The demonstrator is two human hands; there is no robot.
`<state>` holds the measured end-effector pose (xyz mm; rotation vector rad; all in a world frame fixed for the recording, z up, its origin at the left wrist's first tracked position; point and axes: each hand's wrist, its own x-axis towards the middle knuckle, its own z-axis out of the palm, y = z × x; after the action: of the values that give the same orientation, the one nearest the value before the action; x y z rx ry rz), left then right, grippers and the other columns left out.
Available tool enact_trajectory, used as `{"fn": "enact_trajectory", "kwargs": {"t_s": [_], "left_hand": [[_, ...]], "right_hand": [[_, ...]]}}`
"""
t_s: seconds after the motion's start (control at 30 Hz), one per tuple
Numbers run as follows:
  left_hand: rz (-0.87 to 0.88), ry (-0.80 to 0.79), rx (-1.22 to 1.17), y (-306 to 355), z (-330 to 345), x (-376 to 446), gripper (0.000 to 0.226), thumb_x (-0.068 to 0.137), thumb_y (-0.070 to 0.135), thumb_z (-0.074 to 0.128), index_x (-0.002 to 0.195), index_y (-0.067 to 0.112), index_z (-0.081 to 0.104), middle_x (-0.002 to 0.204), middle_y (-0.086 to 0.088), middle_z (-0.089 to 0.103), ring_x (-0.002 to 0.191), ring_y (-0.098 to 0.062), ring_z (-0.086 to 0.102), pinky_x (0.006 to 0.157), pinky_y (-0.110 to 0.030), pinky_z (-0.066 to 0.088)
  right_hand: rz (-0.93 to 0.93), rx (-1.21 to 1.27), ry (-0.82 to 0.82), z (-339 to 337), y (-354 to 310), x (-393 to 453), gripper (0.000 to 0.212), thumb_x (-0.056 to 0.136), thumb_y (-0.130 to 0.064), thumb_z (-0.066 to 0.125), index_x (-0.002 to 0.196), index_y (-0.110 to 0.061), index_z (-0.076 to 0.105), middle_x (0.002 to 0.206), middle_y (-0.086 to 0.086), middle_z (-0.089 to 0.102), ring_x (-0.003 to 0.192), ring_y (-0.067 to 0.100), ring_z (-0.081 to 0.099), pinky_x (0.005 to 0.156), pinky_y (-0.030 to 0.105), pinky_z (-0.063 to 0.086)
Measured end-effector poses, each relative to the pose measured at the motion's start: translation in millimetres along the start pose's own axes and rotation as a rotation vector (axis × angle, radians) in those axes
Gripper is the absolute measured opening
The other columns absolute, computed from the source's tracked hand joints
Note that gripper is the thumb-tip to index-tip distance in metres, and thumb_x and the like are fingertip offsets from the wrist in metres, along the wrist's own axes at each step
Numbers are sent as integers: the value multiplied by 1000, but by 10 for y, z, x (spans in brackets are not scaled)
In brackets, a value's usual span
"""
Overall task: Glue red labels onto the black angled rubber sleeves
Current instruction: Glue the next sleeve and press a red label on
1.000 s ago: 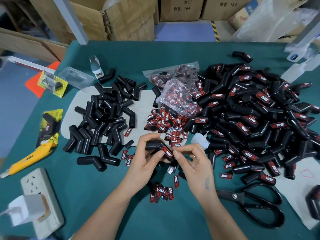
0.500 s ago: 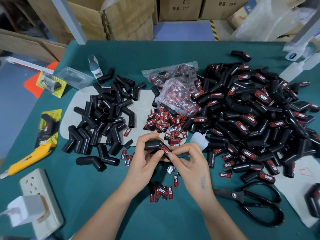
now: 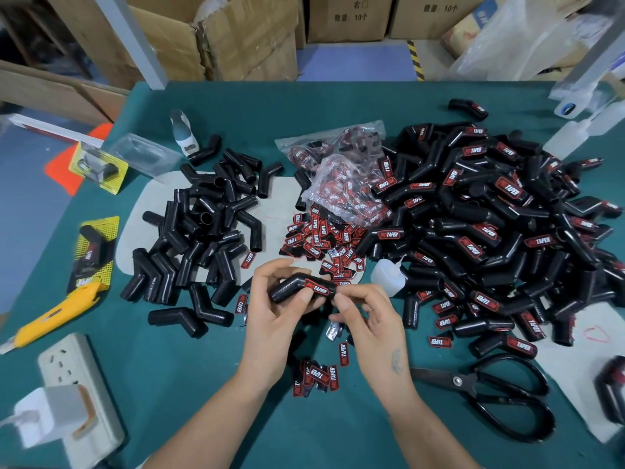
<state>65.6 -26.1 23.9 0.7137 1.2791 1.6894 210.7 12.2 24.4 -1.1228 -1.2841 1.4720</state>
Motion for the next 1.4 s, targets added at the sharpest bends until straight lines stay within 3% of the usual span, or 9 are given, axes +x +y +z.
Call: {"fn": "enact_trajectory", "kwargs": {"t_s": [0.17, 0.27, 0.47, 0.7, 0.93, 1.23, 1.4], "left_hand": [[5, -56, 31, -15, 36, -43, 35, 96, 0, 65, 123, 23, 62, 113, 7, 71, 105, -11, 70, 90, -28, 59], [2, -58, 14, -2, 62, -67, 32, 96, -1, 64, 121, 19, 63, 114, 2, 72, 106, -13, 70, 91, -29, 59], [6, -45, -12, 11, 97, -89, 30, 95, -1, 63, 122, 6, 56, 111, 3, 73, 104, -13, 71, 90, -28, 59], [-7, -51, 17, 38, 88, -84, 29, 94, 3, 68, 117, 21, 65, 114, 1, 73, 105, -17, 71, 93, -31, 58], [-7, -28, 23, 66, 95, -77, 26, 89, 22, 76, 114, 22, 68, 111, -1, 74, 102, -19, 72, 91, -30, 58], [10, -13, 45, 78, 95, -81, 24, 90, 20, 76, 113, 21, 68, 108, -4, 75, 101, -21, 73, 91, -29, 58], [57, -12, 120, 69, 76, -88, 25, 94, 8, 73, 113, 22, 67, 111, -8, 74, 106, -27, 73, 93, -27, 56]], "right_hand": [[-17, 39, 33, 72, 55, 18, 9, 84, -23, 85, 89, -28, 80, 92, -6, 61, 83, 10, 65, 72, 29, 58], [-40, 71, 69, 89, 67, 15, 7, 81, -35, 83, 83, -29, 78, 90, -5, 61, 80, 12, 65, 74, 30, 55], [-50, 92, 75, 91, 97, 5, 9, 82, -34, 82, 83, -26, 78, 89, -2, 62, 78, 16, 65, 74, 30, 54], [-51, 120, 75, 80, 106, 11, 12, 83, -33, 82, 83, -21, 78, 89, 0, 62, 76, 15, 65, 73, 24, 54], [-54, 104, 56, 73, 106, 8, 8, 84, -34, 83, 83, -26, 80, 89, -4, 63, 78, 12, 65, 74, 24, 54], [-21, 140, 39, 77, 88, 5, 10, 82, -33, 82, 83, -23, 79, 88, -4, 63, 77, 13, 65, 72, 23, 54], [-7, 130, 25, 79, 89, -3, 14, 81, -36, 83, 89, -24, 82, 88, -2, 62, 78, 16, 62, 75, 25, 53]]}}
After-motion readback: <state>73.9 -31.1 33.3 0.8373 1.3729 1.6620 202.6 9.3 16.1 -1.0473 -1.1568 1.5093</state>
